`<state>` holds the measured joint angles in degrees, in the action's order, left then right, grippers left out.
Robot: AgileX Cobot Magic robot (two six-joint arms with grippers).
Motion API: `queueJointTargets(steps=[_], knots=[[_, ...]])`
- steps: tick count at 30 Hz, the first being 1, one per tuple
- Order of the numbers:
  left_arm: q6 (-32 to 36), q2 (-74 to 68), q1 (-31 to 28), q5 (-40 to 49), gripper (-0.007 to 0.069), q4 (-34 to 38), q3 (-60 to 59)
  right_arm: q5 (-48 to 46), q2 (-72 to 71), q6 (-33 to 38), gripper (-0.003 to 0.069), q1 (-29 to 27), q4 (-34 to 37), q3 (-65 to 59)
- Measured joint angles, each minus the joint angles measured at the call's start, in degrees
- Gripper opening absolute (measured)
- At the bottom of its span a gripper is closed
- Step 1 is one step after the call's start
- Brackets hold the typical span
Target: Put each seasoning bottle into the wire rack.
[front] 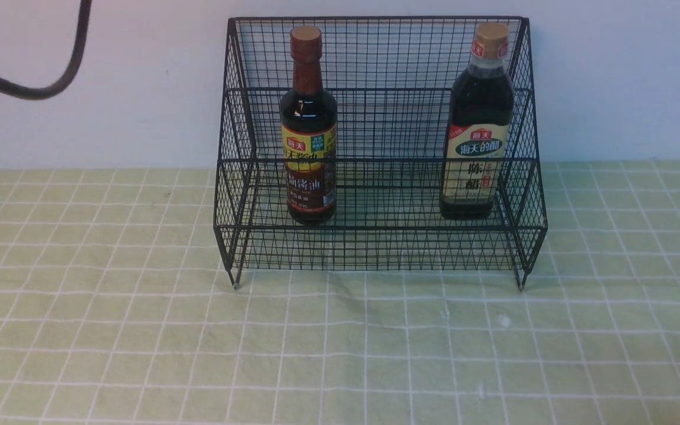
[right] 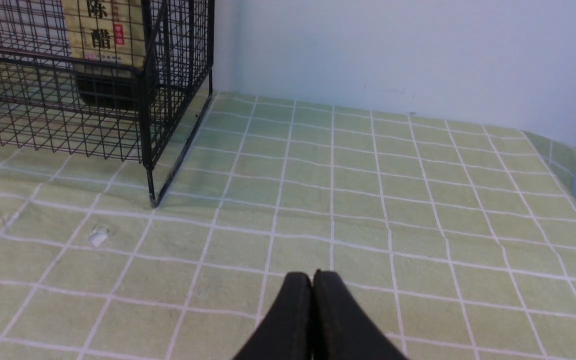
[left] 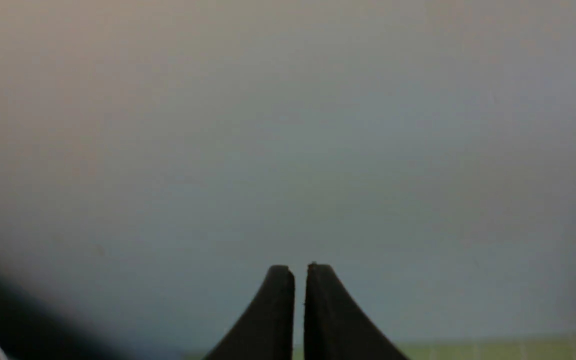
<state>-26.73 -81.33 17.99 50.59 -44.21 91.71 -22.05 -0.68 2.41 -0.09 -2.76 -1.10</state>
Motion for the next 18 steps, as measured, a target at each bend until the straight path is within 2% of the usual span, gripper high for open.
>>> queueJointTargets(steps=[2,3,4,5,11,18], knots=[[3.23,0.65,0.00,4.26,0.0017,7.94,-0.13,0.00,0.00,0.00,-0.0015,0.00,0.00,0.00],[3.51,0.77,0.00,4.59,0.0017,8.70,-0.13,0.00,0.00,0.00,-0.0015,0.00,0.00,0.00],[5.60,2.07,0.00,6.16,0.0017,14.50,-0.60,0.00,0.00,0.00,-0.0015,0.00,0.00,0.00],[6.23,3.34,0.00,6.31,0.0017,16.97,-1.21,0.00,0.00,0.00,-0.0015,0.00,0.00,0.00],[7.05,16.20,0.05,3.50,0.0017,26.21,-9.68,0.00,0.00,0.00,-0.0015,0.00,0.00,0.00],[7.09,31.85,0.05,2.06,0.0017,32.69,-21.91,0.00,0.00,0.00,-0.0015,0.00,0.00,0.00]])
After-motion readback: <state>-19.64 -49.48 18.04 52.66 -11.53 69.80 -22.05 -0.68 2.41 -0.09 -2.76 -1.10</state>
